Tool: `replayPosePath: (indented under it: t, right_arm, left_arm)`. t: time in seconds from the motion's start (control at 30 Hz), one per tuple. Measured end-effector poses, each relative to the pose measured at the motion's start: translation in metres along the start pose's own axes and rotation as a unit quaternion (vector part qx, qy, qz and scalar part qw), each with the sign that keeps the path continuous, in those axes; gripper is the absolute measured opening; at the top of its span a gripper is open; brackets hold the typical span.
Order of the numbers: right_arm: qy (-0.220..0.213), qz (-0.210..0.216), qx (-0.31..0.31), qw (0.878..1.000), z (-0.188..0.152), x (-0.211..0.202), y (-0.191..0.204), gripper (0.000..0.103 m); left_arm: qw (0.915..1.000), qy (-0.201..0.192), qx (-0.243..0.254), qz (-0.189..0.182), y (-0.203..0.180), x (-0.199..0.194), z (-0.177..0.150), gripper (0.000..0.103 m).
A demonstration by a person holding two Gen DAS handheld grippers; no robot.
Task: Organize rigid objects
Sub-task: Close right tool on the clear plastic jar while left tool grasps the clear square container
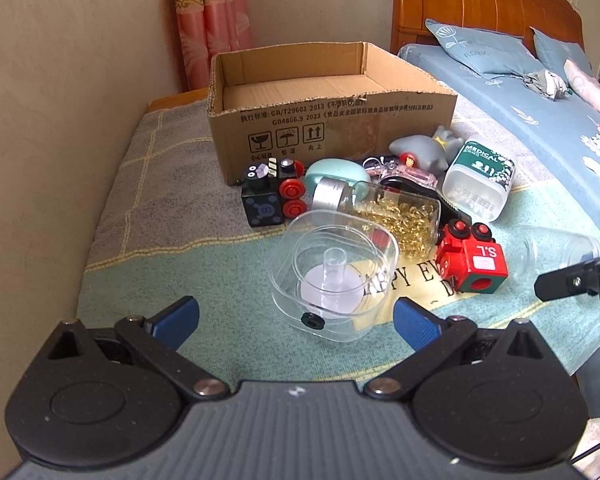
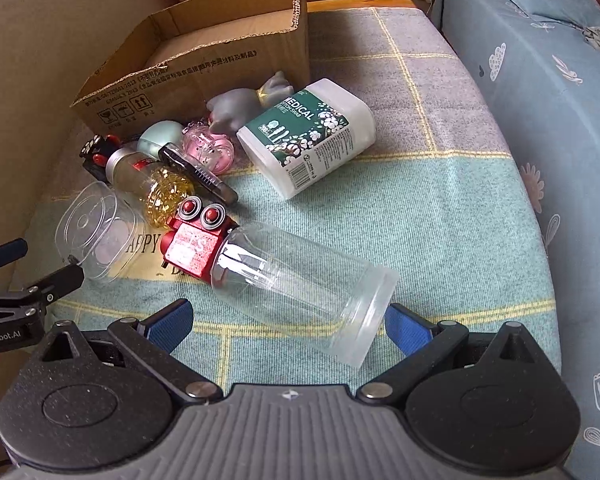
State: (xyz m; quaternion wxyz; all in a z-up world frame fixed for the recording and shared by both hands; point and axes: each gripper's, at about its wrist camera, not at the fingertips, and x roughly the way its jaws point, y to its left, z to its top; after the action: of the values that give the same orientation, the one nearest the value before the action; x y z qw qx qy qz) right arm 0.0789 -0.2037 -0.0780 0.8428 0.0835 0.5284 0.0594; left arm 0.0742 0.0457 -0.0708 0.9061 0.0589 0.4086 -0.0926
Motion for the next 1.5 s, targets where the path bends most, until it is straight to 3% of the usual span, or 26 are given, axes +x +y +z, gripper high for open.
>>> replayPosePath:
  t: [0.27,0.43,1.0,1.3,1.43,1.5]
  right_arm:
    - [-0.014,-0.009,-0.006,1.0,0.015,0.007,0.006,0.103]
    - [-0.024,-0.037,-0.029,0.999,0.02,0.013,0.014,0.103]
    - [-0.033,-0.078,-0.055,0.995,0.01,0.014,-0.004,0.103]
    - [-0.047,-0.067,-0.072,0.994,0.011,0.013,-0.001,0.103]
    - [-0.052,-0.063,-0.074,0.994,0.013,0.014,0.001,0.103]
    - [-0.054,-0.063,-0.074,0.994,0.013,0.013,0.002,0.102]
  left_arm:
    - [0.9999,0.003,0.005,-0.009,-0.002,0.013,0.007,0.102]
    - [0.9997,0.004,0.015,-0.017,-0.008,0.019,0.009,0.102]
    - [0.998,0.011,0.047,-0.04,-0.013,0.046,0.019,0.102]
    - [0.995,0.005,0.059,-0.08,-0.007,0.045,0.025,0.095]
    - [0.9946,0.021,0.066,-0.078,-0.007,0.053,0.028,0.078]
    - [0.994,0.024,0.07,-0.08,-0.008,0.054,0.029,0.077]
